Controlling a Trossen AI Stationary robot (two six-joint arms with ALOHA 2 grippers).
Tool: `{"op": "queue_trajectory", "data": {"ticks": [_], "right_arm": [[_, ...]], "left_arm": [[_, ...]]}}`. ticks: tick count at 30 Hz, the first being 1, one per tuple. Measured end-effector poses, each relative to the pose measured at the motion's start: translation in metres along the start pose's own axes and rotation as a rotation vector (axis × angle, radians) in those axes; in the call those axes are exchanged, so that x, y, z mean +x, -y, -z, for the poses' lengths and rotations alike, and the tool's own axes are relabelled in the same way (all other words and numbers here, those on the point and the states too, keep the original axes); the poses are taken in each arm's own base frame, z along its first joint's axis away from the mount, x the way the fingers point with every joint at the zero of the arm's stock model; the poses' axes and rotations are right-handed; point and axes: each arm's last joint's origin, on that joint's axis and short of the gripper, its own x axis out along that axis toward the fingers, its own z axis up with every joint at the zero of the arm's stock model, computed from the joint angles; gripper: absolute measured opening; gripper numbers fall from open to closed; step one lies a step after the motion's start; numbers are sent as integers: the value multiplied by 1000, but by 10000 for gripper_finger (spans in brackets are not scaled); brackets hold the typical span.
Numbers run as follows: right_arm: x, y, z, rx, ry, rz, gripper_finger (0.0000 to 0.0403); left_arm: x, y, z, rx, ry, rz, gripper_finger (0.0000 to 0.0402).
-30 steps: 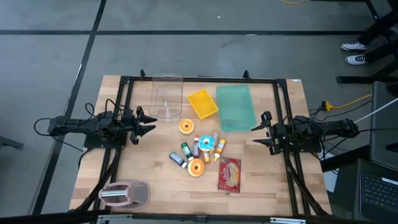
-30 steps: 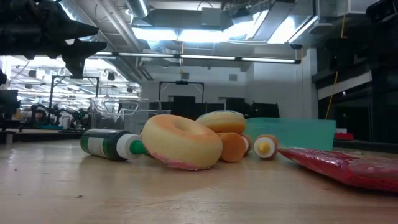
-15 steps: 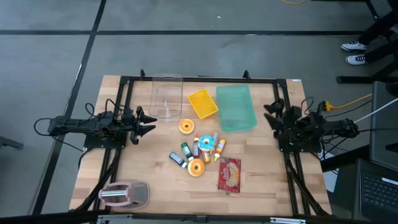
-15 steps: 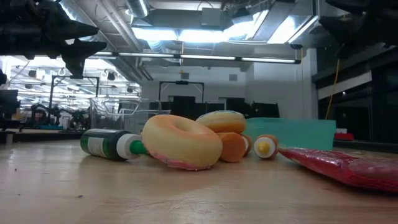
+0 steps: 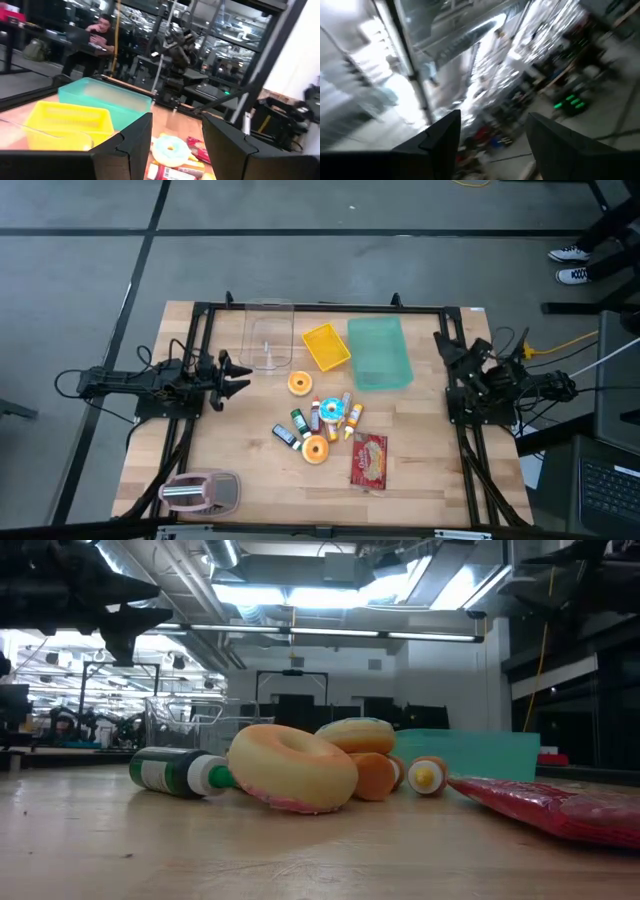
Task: Pick & Place Food Item
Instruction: Put the red popcorn bag into the green bin
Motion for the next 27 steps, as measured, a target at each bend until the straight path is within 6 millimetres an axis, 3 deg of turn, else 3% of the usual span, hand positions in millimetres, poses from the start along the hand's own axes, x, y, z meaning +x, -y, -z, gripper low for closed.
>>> {"op": "queue_trajectory", "data": {"ticks": [5, 12, 21, 27], "right_arm": [[1, -1, 3, 175, -47, -35, 223], [5, 3, 13, 204, -58, 61, 223], [7, 1, 13, 207, -37, 50, 223], [8, -1, 12, 190, -46, 15, 223]], "left_arm": [[-1, -1, -10, -72, 135, -100, 169], [-5, -4, -24, -146, 346, -295, 169], [-11, -1, -40, -378, 543, -218, 169], [-11, 1, -42, -467, 556, -137, 169]]}}
